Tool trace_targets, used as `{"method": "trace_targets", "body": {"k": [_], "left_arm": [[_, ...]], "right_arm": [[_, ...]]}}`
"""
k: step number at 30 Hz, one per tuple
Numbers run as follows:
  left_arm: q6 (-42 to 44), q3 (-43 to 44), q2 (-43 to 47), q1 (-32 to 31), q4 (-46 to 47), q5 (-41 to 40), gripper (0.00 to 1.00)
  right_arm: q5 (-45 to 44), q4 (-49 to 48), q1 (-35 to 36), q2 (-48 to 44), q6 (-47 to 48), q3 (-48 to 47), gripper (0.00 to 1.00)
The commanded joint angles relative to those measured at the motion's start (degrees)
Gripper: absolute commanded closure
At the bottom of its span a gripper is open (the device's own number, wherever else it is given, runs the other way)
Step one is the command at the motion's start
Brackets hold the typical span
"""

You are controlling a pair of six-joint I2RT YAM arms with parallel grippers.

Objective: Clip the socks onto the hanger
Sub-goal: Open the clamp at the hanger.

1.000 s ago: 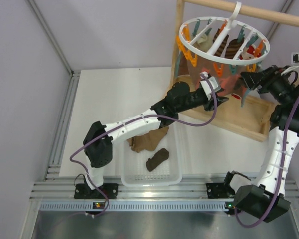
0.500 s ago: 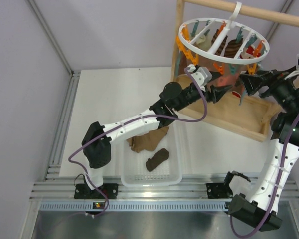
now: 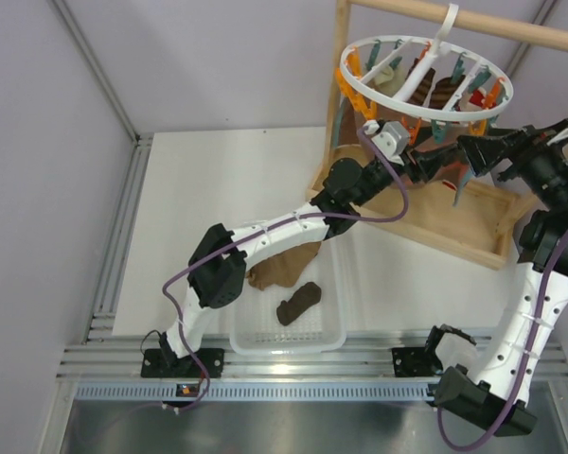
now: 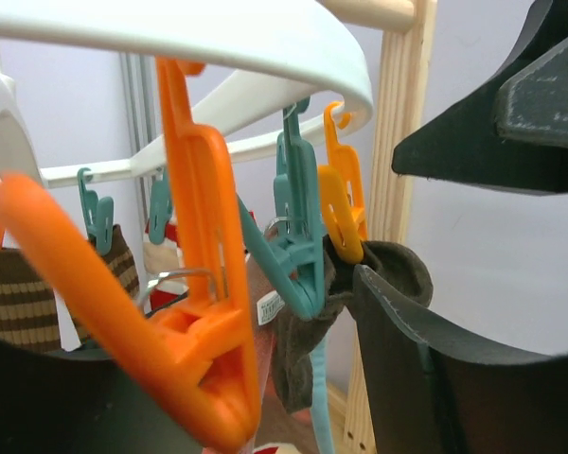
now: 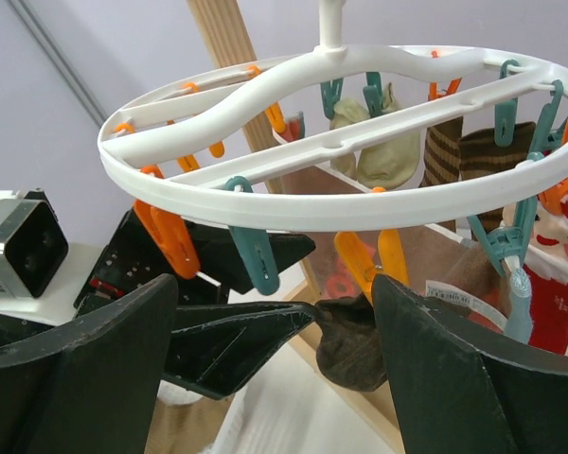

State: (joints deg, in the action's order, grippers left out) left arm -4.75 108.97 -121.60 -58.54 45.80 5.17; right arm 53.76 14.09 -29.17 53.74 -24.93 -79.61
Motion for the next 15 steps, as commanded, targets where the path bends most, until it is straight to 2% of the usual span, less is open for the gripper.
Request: {"method": "trace_targets", "body": {"k": [1, 5, 8, 9, 15], "left_arm": [[-1.6, 3.0, 0.0, -0.2, 8.2, -0.3, 0.43], [-1.4, 1.2, 0.5, -0.3, 10.9, 0.8, 0.48], [-0.1, 0.0, 1.1, -0.5, 11.4, 1.2, 0.6], [0.9, -0.2, 1.5, -0.7, 11.3, 1.8, 0.66], [6.9, -1.1, 2.0, -2.3, 9.7, 1.8, 0.85]], "right_arm": [[0.6, -3.8, -0.6, 0.1, -2.9, -1.0, 0.18], [0.7, -6.3, -0.6, 0.1, -5.1, 0.9, 0.21], [0.6, -8.5, -0.6, -0.1, -7.5, 2.3, 0.23], [0.1, -9.2, -0.6, -0.3, -8.8, 2.7, 0.24], [-2.9, -12.2, 0.2, -1.2, -12.1, 6.0, 0.35]]}}
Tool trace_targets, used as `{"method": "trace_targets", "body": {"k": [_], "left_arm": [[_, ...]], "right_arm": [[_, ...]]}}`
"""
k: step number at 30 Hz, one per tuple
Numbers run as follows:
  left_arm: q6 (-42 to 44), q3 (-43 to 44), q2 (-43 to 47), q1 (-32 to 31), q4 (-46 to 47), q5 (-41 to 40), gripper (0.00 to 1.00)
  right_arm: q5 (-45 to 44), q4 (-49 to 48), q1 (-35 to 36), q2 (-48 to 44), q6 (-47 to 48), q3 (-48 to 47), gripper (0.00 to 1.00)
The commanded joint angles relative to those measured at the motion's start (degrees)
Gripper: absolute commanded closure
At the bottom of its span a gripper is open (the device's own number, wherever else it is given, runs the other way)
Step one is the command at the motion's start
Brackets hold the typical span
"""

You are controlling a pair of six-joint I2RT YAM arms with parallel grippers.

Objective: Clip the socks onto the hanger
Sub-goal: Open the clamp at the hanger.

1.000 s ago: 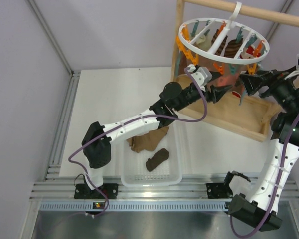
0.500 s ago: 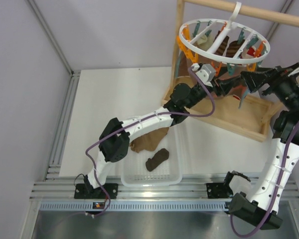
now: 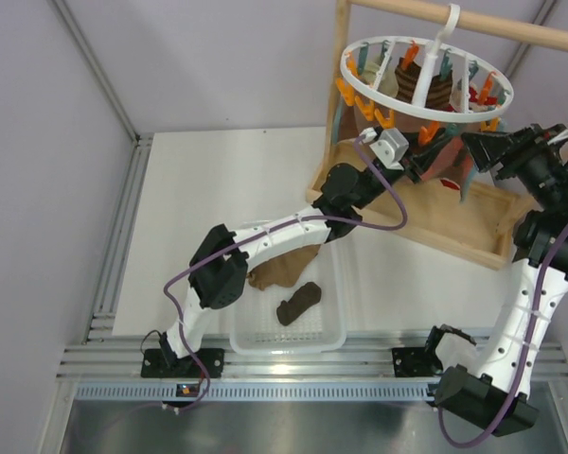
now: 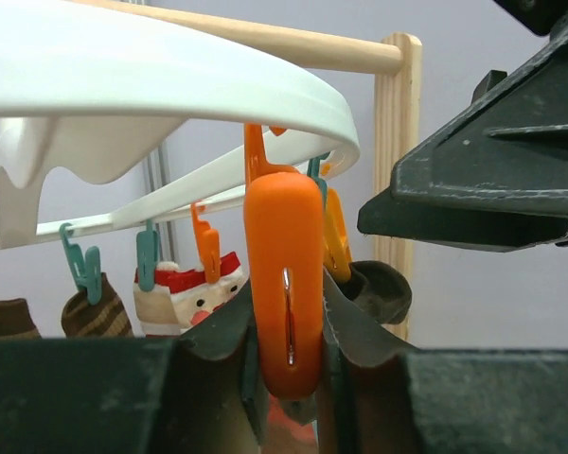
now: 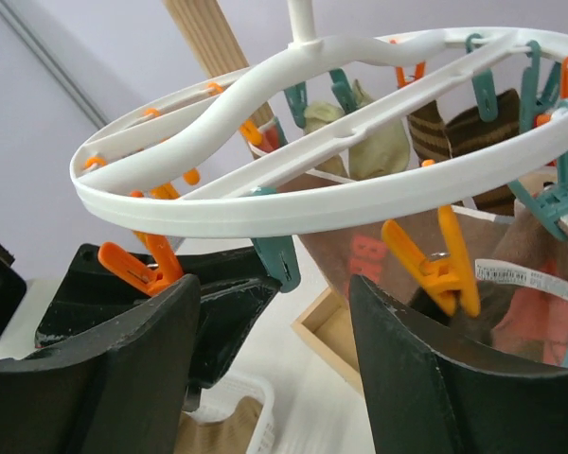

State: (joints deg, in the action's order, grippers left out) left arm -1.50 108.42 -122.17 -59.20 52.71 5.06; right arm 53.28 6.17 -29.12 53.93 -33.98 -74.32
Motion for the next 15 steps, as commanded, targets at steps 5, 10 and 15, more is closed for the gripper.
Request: {"method": "trace_targets", "body": {"k": [5, 10, 15], "left_arm": [[5.5, -0.8, 2.7, -2.4, 2.0, 1.4, 0.93], [6.2, -0.8, 2.8, -3.1, 2.0, 1.9, 0.94], [8.7, -1.4, 2.7, -3.8, 2.5, 2.5, 0.95]], "right_arm": [[-6.2, -4.7, 2.8, -2.3, -2.0, 1.9, 0.42], [-12.6, -3.4, 5.7, -2.9, 0.3, 3.3, 0.49], [-17.3, -4.5, 8.0, -2.8, -0.2, 4.5, 0.54]]}}
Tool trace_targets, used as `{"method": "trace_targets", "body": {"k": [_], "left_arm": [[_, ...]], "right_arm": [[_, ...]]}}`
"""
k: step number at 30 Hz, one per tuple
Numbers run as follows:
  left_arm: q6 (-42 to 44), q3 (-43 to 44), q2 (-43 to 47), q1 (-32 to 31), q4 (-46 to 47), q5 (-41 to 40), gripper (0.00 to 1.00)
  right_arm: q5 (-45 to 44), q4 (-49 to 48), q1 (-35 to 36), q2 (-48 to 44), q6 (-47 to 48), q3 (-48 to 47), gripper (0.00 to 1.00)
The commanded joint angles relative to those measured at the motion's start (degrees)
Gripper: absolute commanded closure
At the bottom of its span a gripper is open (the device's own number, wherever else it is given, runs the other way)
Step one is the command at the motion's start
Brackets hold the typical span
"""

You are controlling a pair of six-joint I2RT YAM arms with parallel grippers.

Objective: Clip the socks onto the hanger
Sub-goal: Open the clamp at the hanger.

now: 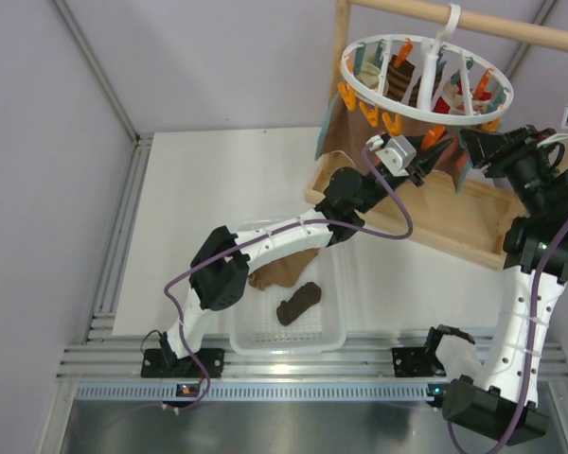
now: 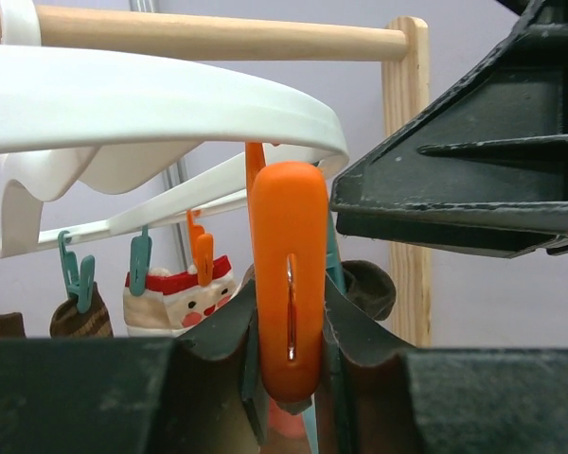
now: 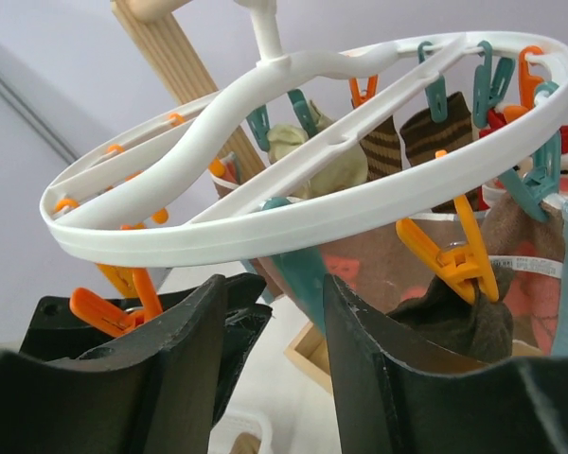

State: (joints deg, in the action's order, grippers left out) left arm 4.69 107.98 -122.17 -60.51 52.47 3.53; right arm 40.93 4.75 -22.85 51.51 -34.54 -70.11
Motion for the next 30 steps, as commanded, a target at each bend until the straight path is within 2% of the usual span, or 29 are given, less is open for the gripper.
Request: {"method": "trace_targets", "body": {"k": [1, 5, 7, 13, 17, 18, 20, 21, 25, 27, 30], "left_arm": [[2.7, -1.0, 2.8, -2.8, 2.8, 4.0, 0.95], [3.0, -1.4, 2.8, -2.8, 2.6, 4.3, 0.96], [3.1, -1.4, 2.8, -2.8, 2.5, 4.1, 0.96], [2.6, -2.1, 3.3, -2.9, 2.3, 3.9, 0.93], [1.7, -2.3, 3.4, -2.9, 2.5, 3.4, 0.84], [1.6, -2.4, 3.5, -2.9, 2.5, 3.2, 0.79], [1.1, -2.5, 3.5, -2.9, 2.3, 2.7, 0.73], [0.8, -2.5, 3.6, -2.9, 1.9, 2.2, 0.65], [-3.4, -3.5, 4.4, -2.3, 0.5, 2.3, 0.52], [-4.5, -4.3, 5.0, -2.0, 0.4, 3.7, 0.47], [-6.1, -4.8, 5.6, -1.8, 0.3, 3.9, 0.44]], "right_arm": [[-5.8, -3.1, 2.1, -0.3, 0.5, 0.2, 0.56], [-7.3, -3.1, 3.2, 0.6, 0.8, 0.2, 0.59], [-8.1, -3.2, 3.7, 1.2, 0.9, 0.4, 0.65], [-10.0, -3.5, 4.2, 1.8, 1.8, 0.6, 0.66], [-11.9, -3.3, 5.0, 2.0, 3.2, 0.3, 0.68], [-12.5, -3.3, 5.1, 2.0, 3.4, 0.3, 0.69], [-12.7, -3.3, 5.3, 2.1, 3.9, 0.3, 0.74], [-12.7, -3.2, 5.3, 2.0, 4.0, 0.3, 0.76], [-12.0, -3.1, 5.3, 1.8, 4.2, 0.1, 0.89], [-11.0, -3.2, 5.3, 1.6, 4.0, 0.2, 0.94], [-9.7, -3.2, 5.3, 1.1, 3.8, 0.1, 0.99]]}}
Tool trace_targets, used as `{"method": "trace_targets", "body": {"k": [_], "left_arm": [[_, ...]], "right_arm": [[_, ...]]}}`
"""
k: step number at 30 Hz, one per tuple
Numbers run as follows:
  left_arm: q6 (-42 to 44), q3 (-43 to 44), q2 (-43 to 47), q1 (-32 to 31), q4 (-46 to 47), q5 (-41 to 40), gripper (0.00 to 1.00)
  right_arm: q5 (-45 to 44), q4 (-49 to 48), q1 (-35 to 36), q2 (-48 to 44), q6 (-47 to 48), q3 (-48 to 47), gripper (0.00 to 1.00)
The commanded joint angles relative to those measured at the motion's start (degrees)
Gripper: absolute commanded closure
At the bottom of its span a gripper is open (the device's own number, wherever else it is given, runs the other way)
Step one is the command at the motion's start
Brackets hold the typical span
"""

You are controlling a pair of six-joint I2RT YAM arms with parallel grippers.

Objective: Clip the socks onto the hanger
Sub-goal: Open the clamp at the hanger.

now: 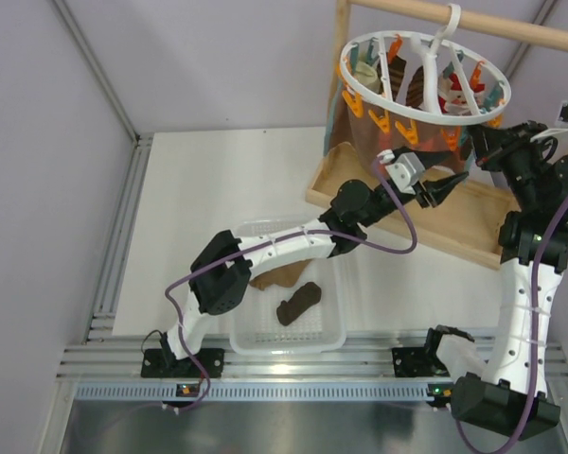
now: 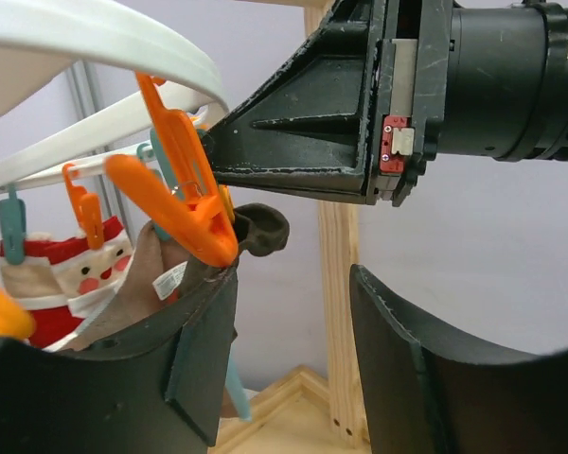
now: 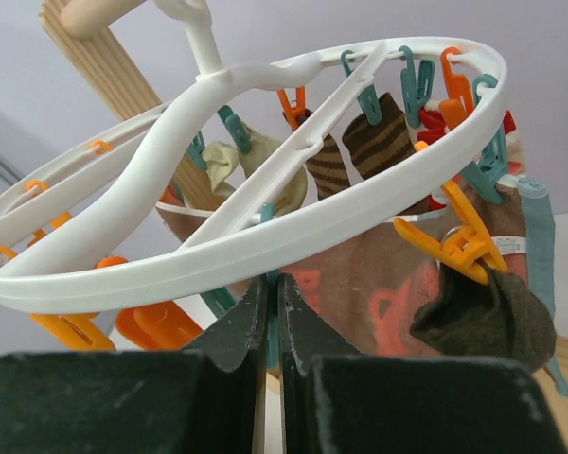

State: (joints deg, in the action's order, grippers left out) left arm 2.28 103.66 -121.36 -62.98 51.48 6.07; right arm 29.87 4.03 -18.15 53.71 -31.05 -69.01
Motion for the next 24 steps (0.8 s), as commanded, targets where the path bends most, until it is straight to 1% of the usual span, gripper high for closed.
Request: {"method": "trace_targets", "body": {"k": [1, 7, 12, 21, 24], "left_arm": [[-3.9, -0.4, 4.9, 0.7, 1.1, 1.2, 0.43], [-4.0, 0.9, 5.3, 0.8, -1.5, -1.4, 0.42], [-7.7, 3.4, 4.6, 1.8, -5.1, -3.2, 0.43], [-7.8, 5.0, 4.0, 1.9, -1.9, -1.7, 0.45], [-8.0, 5.3, 3.9, 1.9, -1.6, -1.2, 0.47]], "right_arm": [[1.5, -2.5, 0.7, -1.2, 0.1, -1.0, 1.0], [4.8, -2.4, 0.6, -2.0, -0.6, -1.9, 1.0], [6.3, -2.2, 0.6, -2.4, -0.5, -2.0, 1.0], [8.9, -2.9, 0.6, -1.9, -2.1, -2.4, 1.0], [9.8, -3.5, 0.6, -1.7, -3.1, -2.1, 1.0]]}}
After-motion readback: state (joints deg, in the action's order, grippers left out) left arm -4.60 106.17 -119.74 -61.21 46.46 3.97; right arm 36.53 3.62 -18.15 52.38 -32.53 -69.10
